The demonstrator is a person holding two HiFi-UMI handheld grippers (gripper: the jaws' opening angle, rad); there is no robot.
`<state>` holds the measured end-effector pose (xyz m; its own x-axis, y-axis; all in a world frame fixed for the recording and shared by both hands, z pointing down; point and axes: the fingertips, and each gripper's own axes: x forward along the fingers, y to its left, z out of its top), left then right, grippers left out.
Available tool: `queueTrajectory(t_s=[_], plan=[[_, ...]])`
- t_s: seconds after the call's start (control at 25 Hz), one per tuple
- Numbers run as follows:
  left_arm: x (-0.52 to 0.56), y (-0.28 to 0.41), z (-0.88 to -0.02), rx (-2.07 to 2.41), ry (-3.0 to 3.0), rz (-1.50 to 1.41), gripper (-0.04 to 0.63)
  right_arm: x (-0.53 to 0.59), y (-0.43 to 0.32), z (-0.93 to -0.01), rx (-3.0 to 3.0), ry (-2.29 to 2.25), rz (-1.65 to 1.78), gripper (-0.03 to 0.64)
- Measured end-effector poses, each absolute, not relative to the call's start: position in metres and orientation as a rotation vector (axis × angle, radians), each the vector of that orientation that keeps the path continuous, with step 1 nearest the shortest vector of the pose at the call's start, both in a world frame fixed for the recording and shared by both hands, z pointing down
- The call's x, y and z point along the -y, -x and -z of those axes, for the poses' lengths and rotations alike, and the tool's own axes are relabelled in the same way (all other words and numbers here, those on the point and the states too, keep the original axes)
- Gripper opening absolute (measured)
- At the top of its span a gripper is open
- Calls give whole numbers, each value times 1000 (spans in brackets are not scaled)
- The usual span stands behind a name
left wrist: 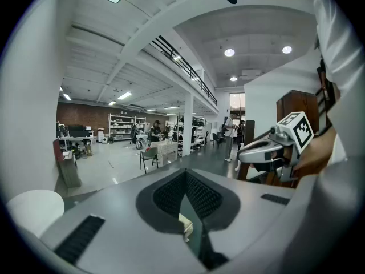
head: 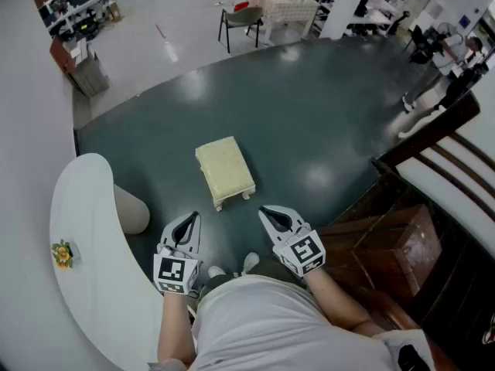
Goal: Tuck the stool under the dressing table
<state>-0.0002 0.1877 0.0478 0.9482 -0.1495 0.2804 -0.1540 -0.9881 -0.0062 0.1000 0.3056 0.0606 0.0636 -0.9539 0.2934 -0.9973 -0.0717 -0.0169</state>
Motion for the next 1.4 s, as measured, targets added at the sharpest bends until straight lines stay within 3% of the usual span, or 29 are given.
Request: queueTrajectory(t_s=[0.68, 1.0, 1.4], plan=[[-227, -54, -67, 312, -3087, -550, 2, -333, -159, -84, 2006, -2207, -419, 11], [-189, -53, -89, 295, -3030, -590, 2, -316, -185, -112, 1894, -2267, -573, 11], [-77, -35, -103, 319, -2963, -556, 2, -208, -184, -115, 1866, -2206, -605, 11]])
